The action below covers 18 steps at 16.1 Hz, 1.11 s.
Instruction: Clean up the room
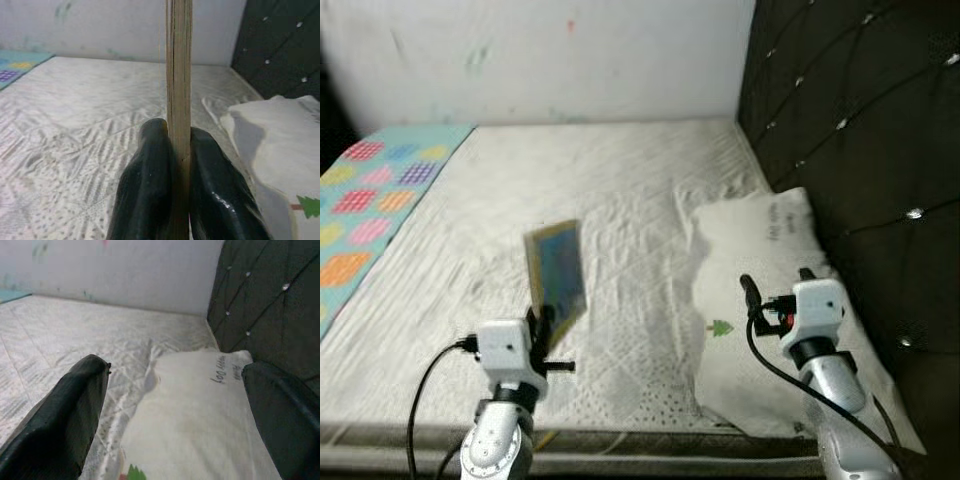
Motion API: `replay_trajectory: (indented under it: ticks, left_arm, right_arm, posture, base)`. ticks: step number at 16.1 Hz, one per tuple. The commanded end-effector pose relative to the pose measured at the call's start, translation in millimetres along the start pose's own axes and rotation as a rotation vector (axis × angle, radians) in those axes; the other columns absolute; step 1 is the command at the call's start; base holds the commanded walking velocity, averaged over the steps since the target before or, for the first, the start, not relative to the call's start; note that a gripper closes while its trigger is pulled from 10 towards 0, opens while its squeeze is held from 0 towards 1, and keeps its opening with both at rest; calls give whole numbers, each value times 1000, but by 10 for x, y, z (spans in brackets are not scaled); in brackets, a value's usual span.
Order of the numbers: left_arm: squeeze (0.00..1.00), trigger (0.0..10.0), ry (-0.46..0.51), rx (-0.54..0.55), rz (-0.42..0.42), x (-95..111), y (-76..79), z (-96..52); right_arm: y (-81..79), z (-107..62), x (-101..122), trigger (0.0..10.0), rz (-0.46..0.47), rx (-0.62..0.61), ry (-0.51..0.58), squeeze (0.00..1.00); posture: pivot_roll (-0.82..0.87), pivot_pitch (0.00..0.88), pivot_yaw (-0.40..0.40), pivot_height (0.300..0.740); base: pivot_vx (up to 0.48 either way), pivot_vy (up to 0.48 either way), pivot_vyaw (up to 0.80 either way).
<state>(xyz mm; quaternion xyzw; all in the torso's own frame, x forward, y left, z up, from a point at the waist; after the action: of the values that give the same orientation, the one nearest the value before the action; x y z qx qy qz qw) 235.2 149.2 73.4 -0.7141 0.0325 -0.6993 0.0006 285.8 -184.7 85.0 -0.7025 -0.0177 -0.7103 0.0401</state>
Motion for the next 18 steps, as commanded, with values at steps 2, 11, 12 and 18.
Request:
replay_trajectory:
  ticks: [2, 11, 12, 18]
  left_arm:
    - [0, 10000, 37, 31, 24, 85, -89, 22]
    - [0, 10000, 43, -46, -73, 136, -70, 91]
    - [0, 10000, 53, -71, -89, 169, -61, 140]
    - [0, 10000, 88, -158, -153, 405, 8, 316]
  right_arm:
    - [-57, 41, 48, 10000, 2, 22, 21, 0]
    - [15, -33, 82, 10000, -13, 12, 20, 0]
    - [69, -52, 92, 10000, -17, -8, 20, 0]
    - [89, -115, 234, 10000, 38, -31, 34, 0]
  posture:
    - [-100, 0, 54, 740]
    - [-114, 0, 56, 740]
    - [-118, 0, 58, 740]
    - [-142, 55, 78, 740]
  base:
    - [0, 0, 0]
    - [0, 0, 0]
    - [0, 0, 0]
    - [0, 0, 0]
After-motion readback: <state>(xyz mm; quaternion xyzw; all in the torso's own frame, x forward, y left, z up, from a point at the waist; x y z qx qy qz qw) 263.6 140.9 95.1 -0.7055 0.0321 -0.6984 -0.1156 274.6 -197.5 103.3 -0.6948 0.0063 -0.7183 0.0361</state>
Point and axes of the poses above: a point about 5 cm out from each wrist's last joint towards the gripper, its own z axis pointing out of the wrist towards the gripper, its own x axis along the axis of the wrist's last joint, y = z × x, the point moved 1 cm from there along z, pointing out of the wrist towards the gripper, and after that the axes turned 9 degrees about z, right-handed, at the moved point
